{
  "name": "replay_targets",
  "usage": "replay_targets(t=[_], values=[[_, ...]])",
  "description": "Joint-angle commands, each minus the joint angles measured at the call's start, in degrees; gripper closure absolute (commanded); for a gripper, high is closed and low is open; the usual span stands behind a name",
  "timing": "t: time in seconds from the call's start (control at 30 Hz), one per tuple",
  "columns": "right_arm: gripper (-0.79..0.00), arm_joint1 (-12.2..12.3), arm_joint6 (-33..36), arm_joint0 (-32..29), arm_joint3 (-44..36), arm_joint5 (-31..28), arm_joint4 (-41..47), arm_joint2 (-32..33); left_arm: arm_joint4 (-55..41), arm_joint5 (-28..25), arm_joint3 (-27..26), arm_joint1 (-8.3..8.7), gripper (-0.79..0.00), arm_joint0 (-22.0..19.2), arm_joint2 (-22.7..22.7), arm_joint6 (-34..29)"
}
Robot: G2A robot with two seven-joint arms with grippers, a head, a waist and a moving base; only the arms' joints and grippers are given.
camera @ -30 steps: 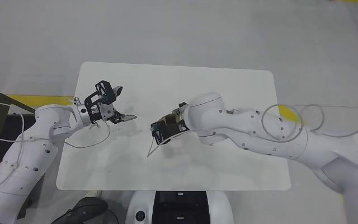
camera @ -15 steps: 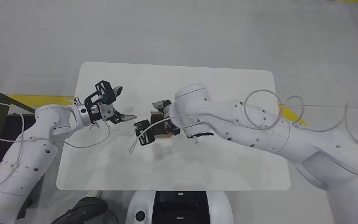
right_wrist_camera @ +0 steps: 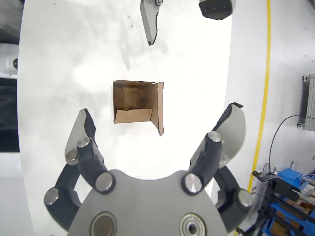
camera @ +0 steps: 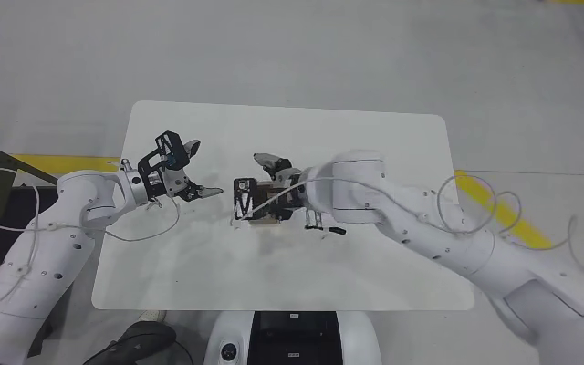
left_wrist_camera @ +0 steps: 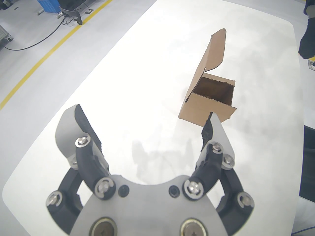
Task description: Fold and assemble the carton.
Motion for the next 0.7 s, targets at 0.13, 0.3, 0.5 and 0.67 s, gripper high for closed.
replay_targets(t=[0.13,0.3,0.5,0.67], values=[[-0.785,3.9,-8.6,-10.6,-2.7,2.2,-4.3,7.9,0.0,0.0,0.0,0.00,-0.785,0.0,0.0,0.0],[-0.785,5.6,-14.3,-17.8,-3.1,3.6,-5.4,12.5,0.0,0.0,0.0,0.00,-0.785,0.0,0.0,0.0],[-0.785,6.2,-15.3,-22.0,-4.0,2.2,-5.5,13.6,-1.4,1.7,0.0,-0.23,-0.785,0.4,-0.1,0.1],[-0.785,5.8,-16.7,-22.7,-2.4,2.7,-5.1,13.5,-2.5,0.7,-1.0,-0.66,-0.785,-0.4,1.3,-2.9]])
